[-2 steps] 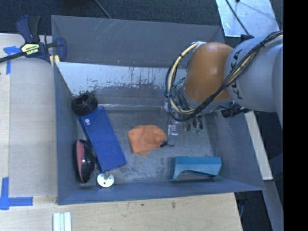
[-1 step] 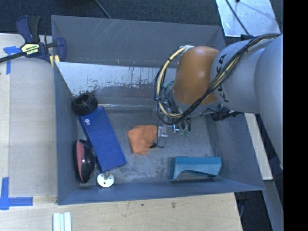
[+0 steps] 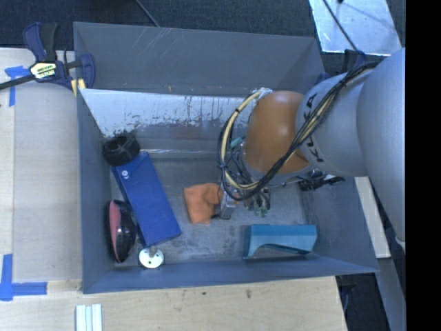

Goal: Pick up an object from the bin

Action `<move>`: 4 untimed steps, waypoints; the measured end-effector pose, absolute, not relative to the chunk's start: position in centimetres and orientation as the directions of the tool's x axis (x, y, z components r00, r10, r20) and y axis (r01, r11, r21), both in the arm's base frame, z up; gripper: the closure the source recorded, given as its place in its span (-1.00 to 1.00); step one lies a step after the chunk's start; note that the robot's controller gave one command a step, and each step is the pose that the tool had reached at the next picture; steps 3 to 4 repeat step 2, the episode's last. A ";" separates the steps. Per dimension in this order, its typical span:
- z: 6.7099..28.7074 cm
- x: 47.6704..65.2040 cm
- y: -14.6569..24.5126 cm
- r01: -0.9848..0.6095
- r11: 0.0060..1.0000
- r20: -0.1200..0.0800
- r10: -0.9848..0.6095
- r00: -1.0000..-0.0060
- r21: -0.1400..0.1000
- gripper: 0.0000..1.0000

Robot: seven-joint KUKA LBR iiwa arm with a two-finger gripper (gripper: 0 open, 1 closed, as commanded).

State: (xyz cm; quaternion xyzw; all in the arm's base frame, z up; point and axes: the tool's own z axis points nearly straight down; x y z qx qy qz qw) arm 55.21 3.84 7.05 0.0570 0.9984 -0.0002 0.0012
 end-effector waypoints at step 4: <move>20.3 54.4 -0.1 0.121 0.993 -0.008 0.121 -0.993 0.000 1.00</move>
Offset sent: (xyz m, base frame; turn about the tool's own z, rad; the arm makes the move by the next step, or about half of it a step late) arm -0.0103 -0.0380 0.1300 0.0053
